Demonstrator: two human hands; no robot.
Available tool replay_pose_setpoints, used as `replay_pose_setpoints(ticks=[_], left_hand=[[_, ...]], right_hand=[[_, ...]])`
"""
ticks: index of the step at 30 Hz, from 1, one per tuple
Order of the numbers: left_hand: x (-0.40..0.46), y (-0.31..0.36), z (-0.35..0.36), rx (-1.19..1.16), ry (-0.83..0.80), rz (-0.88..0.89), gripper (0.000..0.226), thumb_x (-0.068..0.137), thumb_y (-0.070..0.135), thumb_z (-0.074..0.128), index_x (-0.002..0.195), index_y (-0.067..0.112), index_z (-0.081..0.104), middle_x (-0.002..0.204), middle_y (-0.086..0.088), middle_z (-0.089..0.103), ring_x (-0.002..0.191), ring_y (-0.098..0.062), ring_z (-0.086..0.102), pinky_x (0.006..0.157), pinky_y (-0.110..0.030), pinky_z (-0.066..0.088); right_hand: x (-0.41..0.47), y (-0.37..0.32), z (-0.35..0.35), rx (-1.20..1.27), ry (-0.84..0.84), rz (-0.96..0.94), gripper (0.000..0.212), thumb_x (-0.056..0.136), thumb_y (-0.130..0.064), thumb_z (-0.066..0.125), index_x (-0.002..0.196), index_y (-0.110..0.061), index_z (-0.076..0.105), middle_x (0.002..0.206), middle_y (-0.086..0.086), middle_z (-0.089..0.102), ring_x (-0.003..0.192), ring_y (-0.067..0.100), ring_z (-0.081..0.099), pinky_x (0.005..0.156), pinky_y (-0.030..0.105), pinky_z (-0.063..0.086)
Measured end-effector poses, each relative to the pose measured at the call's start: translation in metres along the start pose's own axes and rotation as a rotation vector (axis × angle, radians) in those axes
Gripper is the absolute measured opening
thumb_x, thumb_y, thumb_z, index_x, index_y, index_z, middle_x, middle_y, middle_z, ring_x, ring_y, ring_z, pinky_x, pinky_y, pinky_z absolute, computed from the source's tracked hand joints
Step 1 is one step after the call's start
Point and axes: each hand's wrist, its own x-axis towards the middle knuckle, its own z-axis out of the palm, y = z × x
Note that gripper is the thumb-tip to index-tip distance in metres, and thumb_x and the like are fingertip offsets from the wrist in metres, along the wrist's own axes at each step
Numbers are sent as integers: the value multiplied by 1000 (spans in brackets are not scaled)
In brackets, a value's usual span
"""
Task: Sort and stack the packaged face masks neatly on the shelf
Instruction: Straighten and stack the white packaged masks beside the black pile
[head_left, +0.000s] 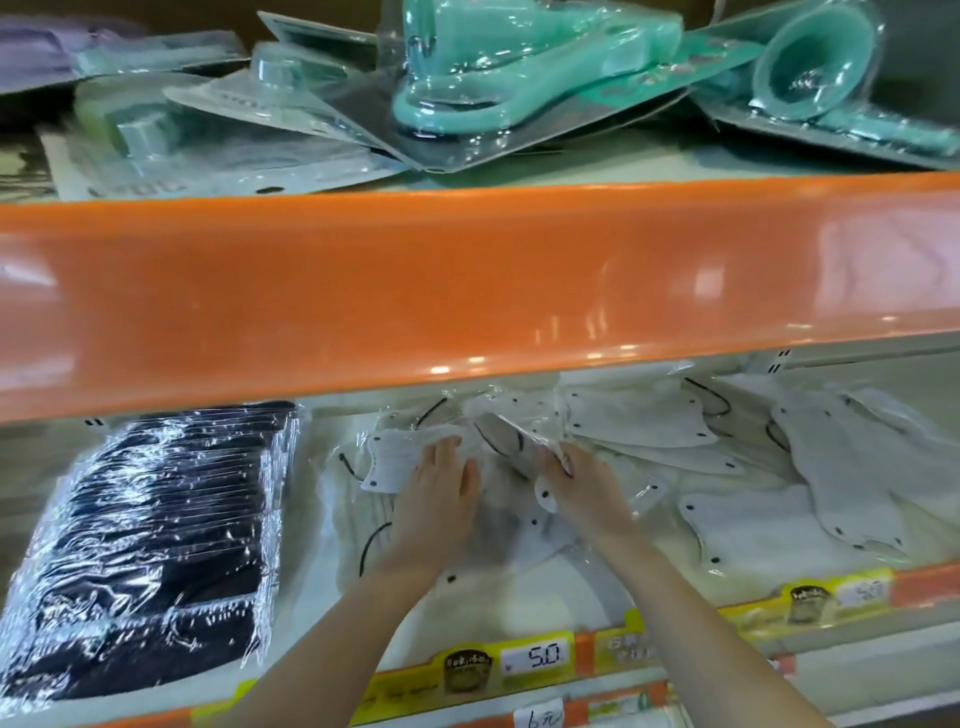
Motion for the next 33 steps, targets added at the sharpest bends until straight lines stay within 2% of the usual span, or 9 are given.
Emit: replay_pose_setpoints(ticks=[2, 5, 8, 12, 16, 20, 24, 28, 33], left_hand=[[0, -1, 8, 52, -57, 9, 51, 98, 39, 16, 129, 11, 44, 135, -3, 43, 119, -22, 46, 84, -24, 35], [-2, 5, 12, -122, -51, 21, 32, 101, 30, 35, 127, 15, 44, 128, -6, 51, 112, -26, 52, 85, -37, 45], [2, 9, 12, -251, -10, -60, 29, 98, 19, 38, 125, 13, 45, 113, -11, 56, 100, -29, 55, 76, -36, 45], [11, 11, -5, -339, 238, -199, 50, 87, -2, 37, 130, 20, 47, 121, 2, 57, 108, -21, 54, 81, -34, 43], [28, 8, -28, -306, 392, -201, 36, 92, -3, 36, 118, 12, 56, 120, -1, 61, 110, -22, 55, 80, -28, 38], [39, 9, -21, -35, 96, 65, 29, 98, 16, 40, 124, 14, 53, 124, -1, 57, 109, -17, 53, 84, -30, 43], [29, 11, 4, 269, -232, 54, 38, 96, 32, 38, 132, 23, 45, 145, -3, 38, 137, -23, 29, 110, -42, 25], [11, 13, 13, 387, -175, 98, 38, 98, 40, 34, 131, 26, 47, 137, -1, 44, 133, -22, 32, 109, -39, 23], [9, 12, 1, 369, -111, 91, 31, 100, 31, 34, 119, 17, 54, 121, 0, 56, 115, -21, 46, 90, -34, 36]], right_hand=[[-1, 1, -2, 49, 17, 1, 45, 98, -36, 48, 62, -15, 32, 56, -1, 34, 52, 14, 34, 54, 36, 22], [-2, -1, -5, 149, 35, 24, 43, 99, -39, 45, 62, -18, 37, 57, -4, 39, 55, 13, 39, 54, 32, 26], [-6, 0, -9, 176, 0, 23, 48, 96, -52, 31, 75, -13, 49, 67, -1, 50, 66, 15, 50, 62, 35, 36], [-16, 1, -11, -243, -195, -52, 57, 99, -51, 15, 91, -20, 62, 95, -3, 61, 95, 18, 54, 89, 38, 39], [-16, -3, -16, -329, -226, -41, 53, 100, -49, 21, 92, -18, 63, 98, -2, 63, 98, 19, 56, 87, 36, 41], [0, -2, -9, -226, -100, -112, 29, 99, -31, 39, 102, -16, 63, 107, -1, 62, 104, 19, 55, 80, 32, 44], [21, -9, 5, -220, -82, -171, 33, 95, -23, 43, 125, -15, 53, 129, 2, 52, 119, 22, 46, 93, 33, 38], [29, -8, 22, -273, -166, -28, 56, 96, -35, 39, 147, -18, 24, 155, 4, 21, 142, 23, 17, 116, 44, 17], [23, -3, 35, -544, -188, -86, 59, 99, -46, 34, 151, -24, 16, 159, 3, 9, 146, 23, 7, 117, 41, 10]])
